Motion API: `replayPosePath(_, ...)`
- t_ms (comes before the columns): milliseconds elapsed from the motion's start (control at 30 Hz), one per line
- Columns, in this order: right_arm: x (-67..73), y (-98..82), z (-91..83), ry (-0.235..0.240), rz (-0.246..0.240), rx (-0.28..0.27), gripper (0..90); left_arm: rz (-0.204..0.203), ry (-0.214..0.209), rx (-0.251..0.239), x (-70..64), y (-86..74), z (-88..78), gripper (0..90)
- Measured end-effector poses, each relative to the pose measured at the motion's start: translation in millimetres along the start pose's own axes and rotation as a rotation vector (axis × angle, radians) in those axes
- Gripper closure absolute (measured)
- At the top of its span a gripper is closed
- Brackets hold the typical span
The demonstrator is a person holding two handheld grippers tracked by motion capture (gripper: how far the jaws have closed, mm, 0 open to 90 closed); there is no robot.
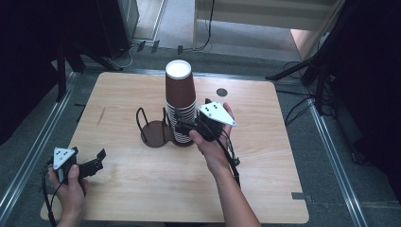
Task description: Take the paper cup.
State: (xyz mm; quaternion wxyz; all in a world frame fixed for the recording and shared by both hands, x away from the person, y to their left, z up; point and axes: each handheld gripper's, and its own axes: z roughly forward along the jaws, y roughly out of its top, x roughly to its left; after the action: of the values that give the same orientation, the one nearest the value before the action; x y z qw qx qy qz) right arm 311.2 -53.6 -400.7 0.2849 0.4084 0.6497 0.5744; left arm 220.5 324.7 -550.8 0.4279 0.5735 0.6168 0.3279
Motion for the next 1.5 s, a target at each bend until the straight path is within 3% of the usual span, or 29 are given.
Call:
replayPosePath(267, 6.8, 7.4, 10.4, 0.016, -0.013, -0.014, 0.0, -0.005, 0.003, 0.003, 0.2, 0.2, 0.4, 0.0)
replayPosePath(733, 14.9, 16.9, 38.4, -0.033, -0.025, -0.007, 0.0, -0.004, 0.007, 0.006, -0.1, 0.4, 0.8, 0.0)
replayPosePath(1000, 15.2, 23.6, 53.2, -0.059, 0.01, -0.002, 0.0, -0.012, 0.011, 0.005, -0.4, 0.7, 1.6, 0.0)
replayPosePath(1133, 16.5, 24.3, 53.6, -0.058, 0.0, -0.009, 0.0, -0.011, 0.013, 0.006, -0.6, 0.7, 1.7, 0.0)
replayPosePath(1300, 19.7, 28.3, 49.4, -0.056, -0.026, -0.044, 9.0, -0.004, 0.01, 0.011, -1.2, 1.0, 2.3, 0.0)
replayPosePath(1500, 20.4, 35.9, 46.0, -0.048, -0.039, -0.067, 10.7, 0.0, 0.009, 0.014, -1.1, 1.2, 2.5, 0.0)
